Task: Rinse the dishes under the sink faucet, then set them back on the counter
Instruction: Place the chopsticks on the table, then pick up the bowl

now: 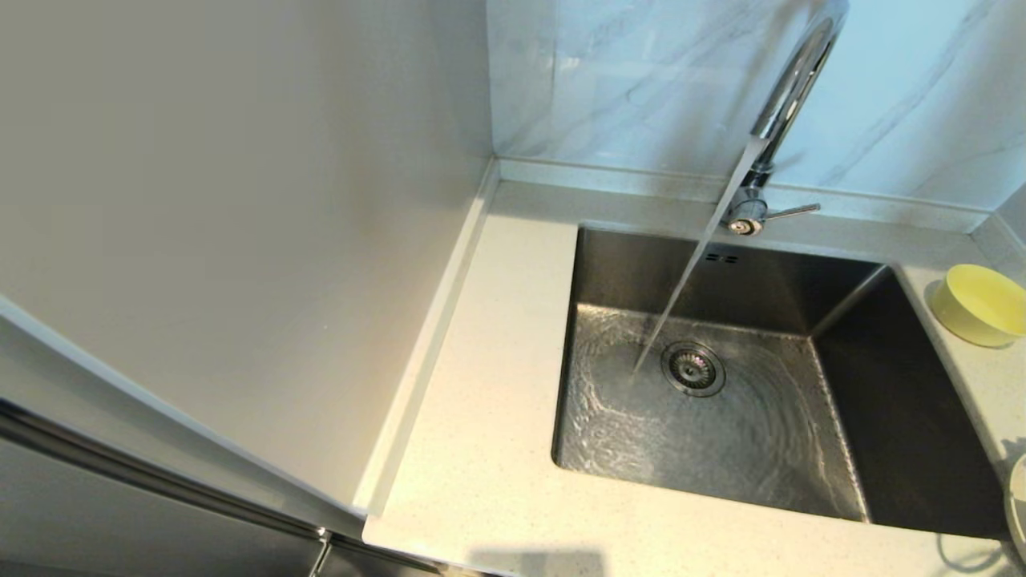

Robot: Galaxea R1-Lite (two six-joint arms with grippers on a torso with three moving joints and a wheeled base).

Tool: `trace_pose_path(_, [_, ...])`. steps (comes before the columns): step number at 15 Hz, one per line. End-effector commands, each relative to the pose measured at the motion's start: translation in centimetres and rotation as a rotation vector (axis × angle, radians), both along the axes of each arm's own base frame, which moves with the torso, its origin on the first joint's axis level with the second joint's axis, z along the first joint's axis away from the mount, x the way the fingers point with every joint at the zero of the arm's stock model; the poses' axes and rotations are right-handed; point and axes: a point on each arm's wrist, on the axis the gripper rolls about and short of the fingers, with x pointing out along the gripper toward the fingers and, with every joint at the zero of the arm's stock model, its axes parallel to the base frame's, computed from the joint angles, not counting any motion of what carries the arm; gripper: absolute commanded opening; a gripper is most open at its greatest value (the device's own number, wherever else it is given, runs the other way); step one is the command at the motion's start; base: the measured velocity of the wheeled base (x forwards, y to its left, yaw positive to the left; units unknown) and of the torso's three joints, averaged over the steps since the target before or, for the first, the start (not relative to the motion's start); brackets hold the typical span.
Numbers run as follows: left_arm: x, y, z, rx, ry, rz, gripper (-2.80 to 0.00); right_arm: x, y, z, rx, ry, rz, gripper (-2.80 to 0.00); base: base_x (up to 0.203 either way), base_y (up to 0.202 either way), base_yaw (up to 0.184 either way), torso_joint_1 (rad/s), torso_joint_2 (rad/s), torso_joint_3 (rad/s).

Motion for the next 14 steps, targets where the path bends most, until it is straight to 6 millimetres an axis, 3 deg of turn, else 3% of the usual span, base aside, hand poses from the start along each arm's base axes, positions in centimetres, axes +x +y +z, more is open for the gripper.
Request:
trace_pose_path(1, [0.00, 0.00, 0.00, 0.000, 0.000, 0.000, -2.80, 0.16, -0.17, -0.27, 0.010, 0.011, 0.003, -2.80, 0.000, 0.000, 0.000, 0.000, 0.00, 0.000])
trace_pose_path(7, [0.00, 0.00, 0.00, 0.000, 0.000, 0.000, -2.80, 0.57, -0.60, -0.39, 0.012, 0.020, 0.011, -2.80, 0.000, 0.000, 0.000, 0.000, 0.00, 0.000])
trace_pose_path(8, [0.00, 0.00, 0.00, 0.000, 0.000, 0.000, -2.80, 0.61, -0.64, -0.44, 0.010, 0.023, 0.014, 0.00, 0.000, 0.000, 0.000, 0.000, 0.00, 0.000])
trace_pose_path(14, [0.00, 0.00, 0.00, 0.000, 0.000, 0.001, -2.80, 0.97, -0.99, 0.39, -0.006, -0.005, 0.012, 0.00, 0.000, 0.000, 0.000, 0.000, 0.00, 0.000])
